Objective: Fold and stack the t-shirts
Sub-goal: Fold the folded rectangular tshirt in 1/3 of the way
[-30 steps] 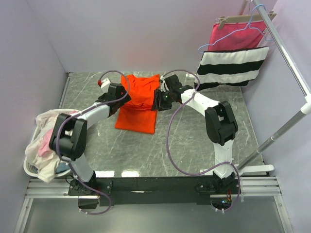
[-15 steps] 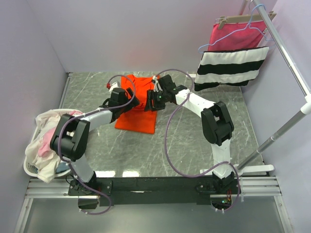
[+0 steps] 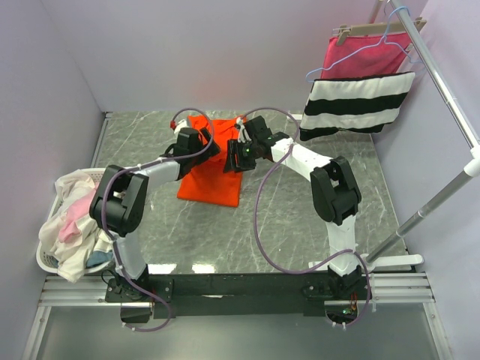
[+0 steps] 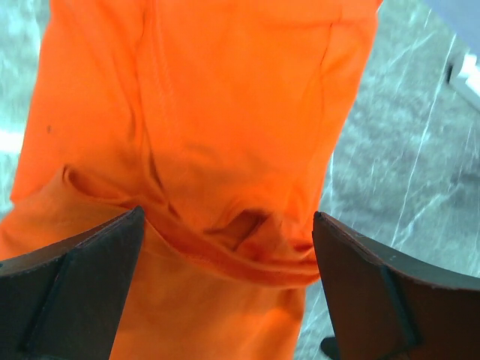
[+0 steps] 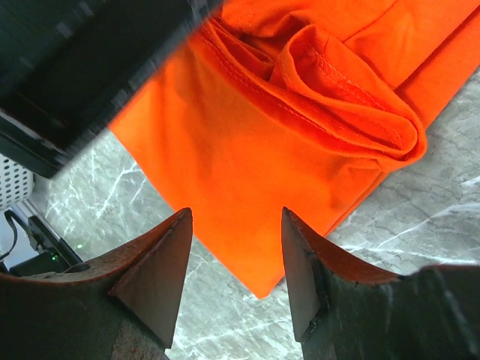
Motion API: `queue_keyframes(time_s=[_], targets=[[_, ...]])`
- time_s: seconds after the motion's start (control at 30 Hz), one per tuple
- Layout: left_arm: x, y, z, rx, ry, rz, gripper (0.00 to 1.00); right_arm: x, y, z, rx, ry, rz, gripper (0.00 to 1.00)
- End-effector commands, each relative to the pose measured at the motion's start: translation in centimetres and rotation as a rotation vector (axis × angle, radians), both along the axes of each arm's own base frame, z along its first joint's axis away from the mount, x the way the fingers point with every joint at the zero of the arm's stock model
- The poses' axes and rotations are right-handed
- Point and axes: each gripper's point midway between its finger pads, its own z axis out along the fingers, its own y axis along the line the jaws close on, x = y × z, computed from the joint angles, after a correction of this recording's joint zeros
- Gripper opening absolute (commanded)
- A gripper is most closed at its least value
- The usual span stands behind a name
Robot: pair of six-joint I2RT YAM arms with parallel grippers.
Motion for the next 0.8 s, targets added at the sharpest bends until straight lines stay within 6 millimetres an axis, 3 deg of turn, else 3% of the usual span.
queue_keyframes(time_s=[0.0,0.2,0.3,0.57,0.77], targets=[[2.7,0.2,2.9,0.029,-0.1,0.026,0.99,0.2,-0.1,0.4,0.003,-0.02,0.0,0.58],[4.6,1.1,1.8,0.063,-0.093,0.05,0.99,0.1,-0.2,0.6,0.004,-0.027,-0.004,0.58],[4.6,1.6,2.5,0.065,-0.106,0.058,0.99,0.1,-0.3,0.7,0.001,-0.031,0.0,0.58],[0.9,3.0,7.0,0.057,-0.16,0.061,0.99,0.3,-0.1,0.8,0.013,-0.029,0.001,0.58],[-1.8,3.2,7.5,0.039,-0.152,0.028,0.99,0.4,0.3,0.3,0.018,-0.016,0.004,0.58]])
